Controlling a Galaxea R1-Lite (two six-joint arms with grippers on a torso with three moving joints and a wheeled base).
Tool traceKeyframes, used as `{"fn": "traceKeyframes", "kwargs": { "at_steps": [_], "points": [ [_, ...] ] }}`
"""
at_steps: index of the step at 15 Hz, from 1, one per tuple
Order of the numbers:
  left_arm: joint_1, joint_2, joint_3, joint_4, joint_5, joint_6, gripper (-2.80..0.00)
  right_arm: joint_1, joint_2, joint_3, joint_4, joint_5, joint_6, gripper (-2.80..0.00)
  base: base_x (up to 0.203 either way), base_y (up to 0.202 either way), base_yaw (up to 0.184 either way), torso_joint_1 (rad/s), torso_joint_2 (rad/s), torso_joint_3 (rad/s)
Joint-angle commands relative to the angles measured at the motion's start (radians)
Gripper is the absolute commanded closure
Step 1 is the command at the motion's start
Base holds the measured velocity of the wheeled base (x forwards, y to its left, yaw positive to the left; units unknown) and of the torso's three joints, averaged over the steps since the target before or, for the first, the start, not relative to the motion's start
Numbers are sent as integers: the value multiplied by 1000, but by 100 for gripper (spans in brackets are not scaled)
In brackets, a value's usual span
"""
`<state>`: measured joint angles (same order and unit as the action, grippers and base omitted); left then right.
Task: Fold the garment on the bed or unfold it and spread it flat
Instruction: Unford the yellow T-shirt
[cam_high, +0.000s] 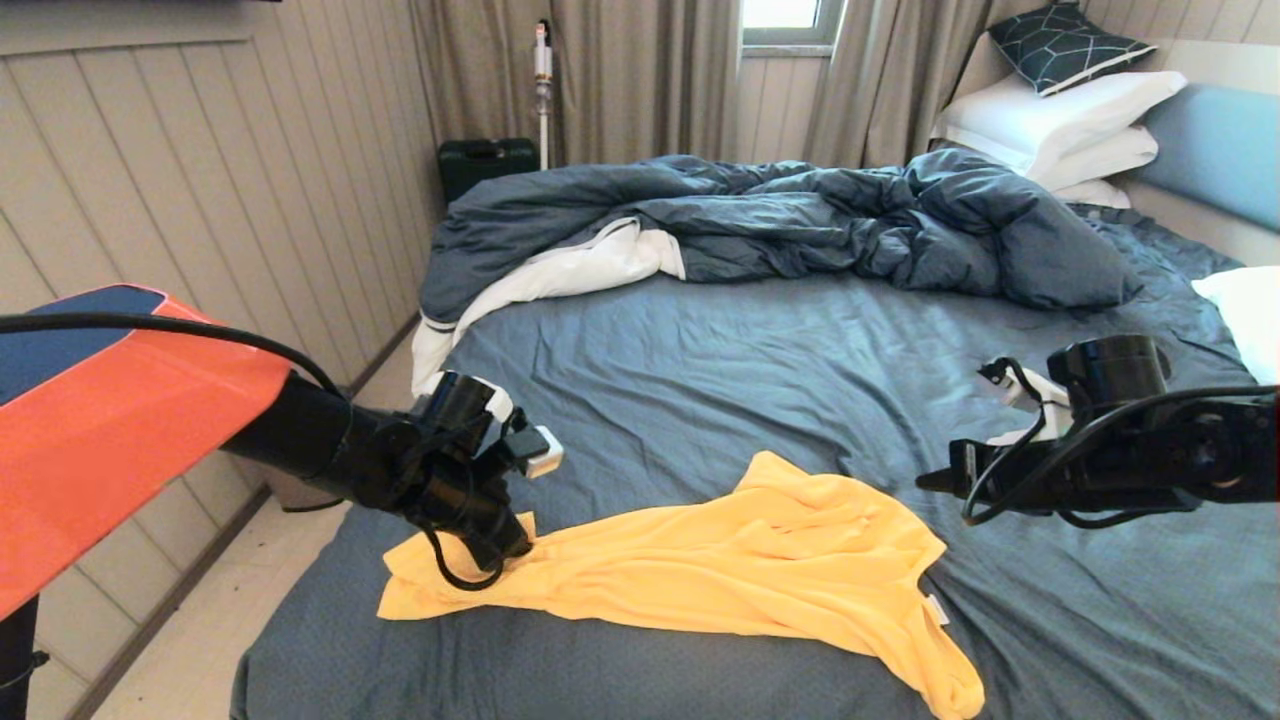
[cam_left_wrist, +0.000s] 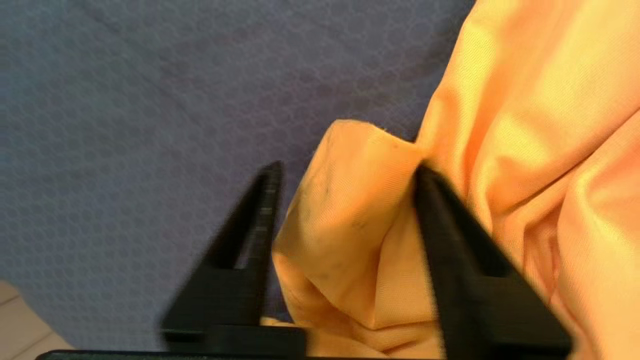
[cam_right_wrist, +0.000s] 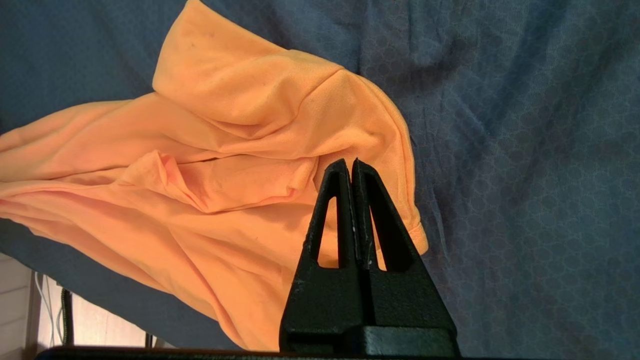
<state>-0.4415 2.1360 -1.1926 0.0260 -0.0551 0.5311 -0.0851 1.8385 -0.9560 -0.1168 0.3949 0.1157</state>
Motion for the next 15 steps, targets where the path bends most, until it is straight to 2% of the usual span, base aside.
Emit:
{"fn": "traceKeyframes", "kwargs": {
  "at_steps": [1,4,9,15],
  "points": [
    [16,-13,-17,0,-2,1,0,1,4,0,-1,2,1,0,0,0,0,0,0,0],
    [50,-15,-68,0,-8,-18,0,1,11,0,-2,2,2,0,0,0,0,0,0,0],
    [67,-27,-64,-1,-19,-29,0,1,22,-1,-3,2,4,0,0,0,0,0,0,0],
    [145,53,-238,0,-19,-33,0,2,31,-3,-4,2,5,0,0,0,0,0,0,0]
  ]
}}
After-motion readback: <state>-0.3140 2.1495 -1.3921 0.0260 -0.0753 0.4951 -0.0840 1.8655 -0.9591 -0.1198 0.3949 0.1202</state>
